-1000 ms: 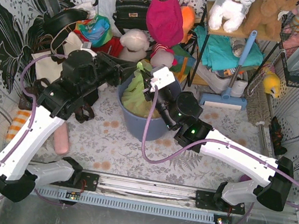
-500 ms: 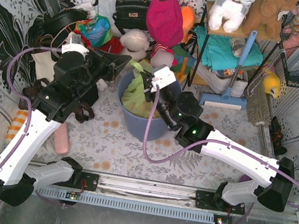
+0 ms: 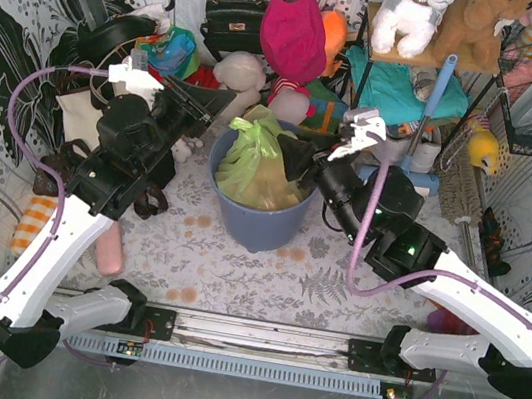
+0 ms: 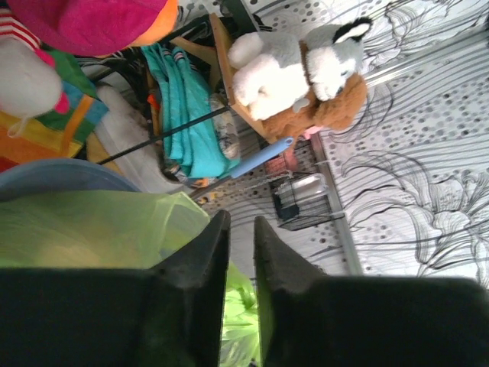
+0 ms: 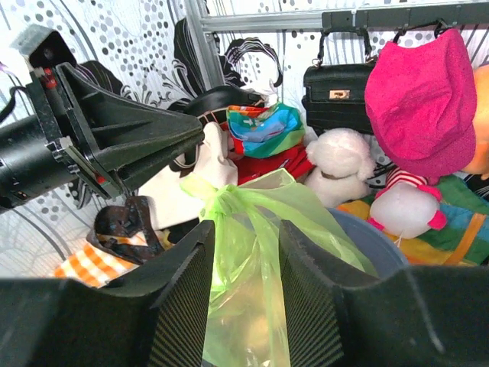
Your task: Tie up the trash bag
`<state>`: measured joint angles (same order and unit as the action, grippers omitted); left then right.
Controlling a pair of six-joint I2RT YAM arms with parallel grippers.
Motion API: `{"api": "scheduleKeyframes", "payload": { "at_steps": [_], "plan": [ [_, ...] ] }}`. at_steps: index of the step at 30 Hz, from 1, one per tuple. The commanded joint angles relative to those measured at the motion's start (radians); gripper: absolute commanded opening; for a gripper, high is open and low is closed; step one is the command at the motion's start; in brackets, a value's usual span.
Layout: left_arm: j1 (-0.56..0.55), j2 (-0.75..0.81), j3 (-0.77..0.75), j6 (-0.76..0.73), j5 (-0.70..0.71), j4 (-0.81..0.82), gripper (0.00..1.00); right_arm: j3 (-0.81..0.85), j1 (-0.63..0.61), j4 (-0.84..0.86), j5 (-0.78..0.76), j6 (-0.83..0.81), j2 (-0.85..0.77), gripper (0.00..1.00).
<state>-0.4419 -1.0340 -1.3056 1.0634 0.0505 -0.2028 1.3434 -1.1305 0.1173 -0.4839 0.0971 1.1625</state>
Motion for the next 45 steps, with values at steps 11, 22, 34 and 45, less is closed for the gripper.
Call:
{"api": "scheduleKeyframes", "payload": {
  "at_steps": [11,22,34,45],
  "plan": [
    [0.007,-0.051,-0.202,-0.142,-0.156,-0.310,0.60,0.088,0.006,-0.201,0.007,0.438,-0.003,0.51],
    [0.006,-0.054,-0.173,-0.064,-0.086,-0.404,0.69,0.069,0.005,-0.187,0.076,0.527,0.012,0.60],
    [0.006,-0.047,-0.127,-0.038,-0.162,-0.323,0.72,0.063,0.009,-0.153,0.067,0.533,0.051,0.51],
    [0.007,-0.069,-0.124,-0.028,-0.194,-0.265,0.58,0.046,0.019,-0.122,0.059,0.511,0.061,0.32]
  ]
}}
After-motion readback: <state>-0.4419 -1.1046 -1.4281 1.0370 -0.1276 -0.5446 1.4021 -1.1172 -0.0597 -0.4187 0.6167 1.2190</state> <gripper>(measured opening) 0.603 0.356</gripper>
